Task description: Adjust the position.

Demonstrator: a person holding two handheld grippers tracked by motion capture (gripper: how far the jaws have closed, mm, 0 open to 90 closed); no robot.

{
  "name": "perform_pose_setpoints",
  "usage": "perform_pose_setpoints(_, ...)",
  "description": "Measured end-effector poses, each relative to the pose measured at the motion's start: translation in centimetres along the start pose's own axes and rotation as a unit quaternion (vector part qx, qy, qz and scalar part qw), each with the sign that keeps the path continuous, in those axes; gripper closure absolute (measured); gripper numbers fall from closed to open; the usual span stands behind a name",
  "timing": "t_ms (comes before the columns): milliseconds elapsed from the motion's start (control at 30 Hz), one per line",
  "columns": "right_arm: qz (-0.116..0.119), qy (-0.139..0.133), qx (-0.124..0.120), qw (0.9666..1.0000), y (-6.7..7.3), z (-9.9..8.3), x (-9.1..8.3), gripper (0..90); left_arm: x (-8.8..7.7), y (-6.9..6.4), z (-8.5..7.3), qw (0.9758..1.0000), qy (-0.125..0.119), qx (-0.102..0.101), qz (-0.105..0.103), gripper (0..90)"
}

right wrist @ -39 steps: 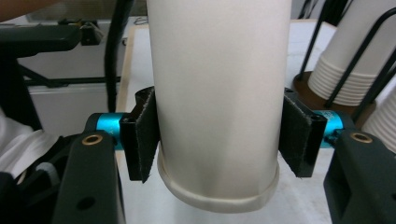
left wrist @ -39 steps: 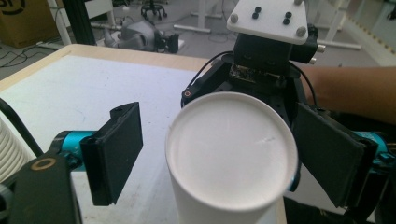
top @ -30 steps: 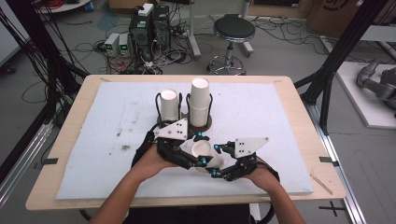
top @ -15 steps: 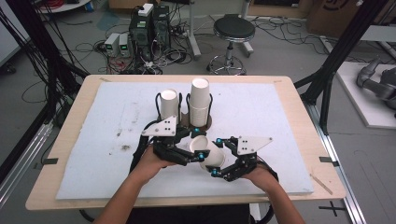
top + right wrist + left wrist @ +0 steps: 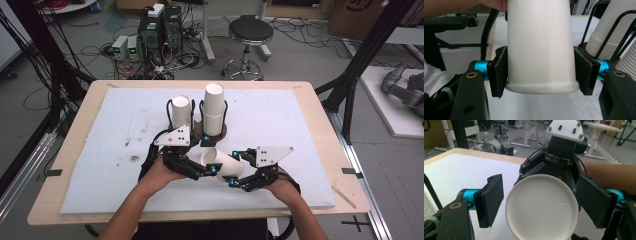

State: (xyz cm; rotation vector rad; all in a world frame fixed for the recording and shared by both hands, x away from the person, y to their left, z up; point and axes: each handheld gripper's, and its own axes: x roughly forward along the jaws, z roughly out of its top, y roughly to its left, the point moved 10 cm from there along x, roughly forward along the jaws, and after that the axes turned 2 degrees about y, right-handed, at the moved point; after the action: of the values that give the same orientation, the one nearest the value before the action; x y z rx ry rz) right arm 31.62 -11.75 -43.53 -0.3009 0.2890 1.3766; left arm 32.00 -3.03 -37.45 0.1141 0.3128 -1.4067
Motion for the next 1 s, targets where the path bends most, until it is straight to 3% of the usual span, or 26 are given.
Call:
perform_pose_setpoints(133,0.013,0.01,-0.001,0.9999,0.4,-0.2,0.2,36.7,0.3,-0.2,-0.4,0.9996,0.024,0.01,-0.012,23.8)
perform_pose_setpoints(233,0.024,0.012,-0.002,0.9996,0.7,-0.2,0.3,36.7,0.3,-0.3,-0.8,0.9986,0.038,0.023,-0.029,30.8)
perform_pose_setpoints(300,0.026,0.014,-0.001,0.9996,0.8,-0.3,0.3,36.8,0.4,-0.6,-0.9,0.9983,0.038,0.025,-0.038,35.8)
perform_pose_setpoints(400,0.03,0.015,0.0,0.9995,0.8,-0.3,0.2,36.7,0.3,-0.5,-1.3,0.998,0.043,0.019,-0.042,36.2)
perform_pose_setpoints(500,0.029,0.004,0.01,0.9995,0.7,-0.1,0.1,30.4,0.1,-0.3,-1.4,0.9986,0.029,0.01,-0.044,36.3)
perform_pose_setpoints(600,0.008,-0.014,0.026,0.9995,0.2,0.3,0.2,19.8,-0.2,0.1,-1.3,0.9992,0.002,-0.002,-0.039,36.4)
perform_pose_setpoints(733,0.003,-0.023,0.038,0.999,0.1,0.4,0.2,19.8,-0.6,0.3,-0.9,0.9987,-0.03,-0.011,-0.041,36.4)
perform_pose_setpoints(933,0.008,-0.026,0.037,0.9989,0.2,0.5,0.3,19.9,-0.7,0.0,-0.7,0.9978,-0.044,-0.012,-0.047,36.5)
perform_pose_setpoints(1000,0.013,-0.032,0.032,0.9989,0.3,0.7,0.1,24.1,-0.7,0.0,-0.9,0.9977,-0.044,-0.013,-0.05,36.5)
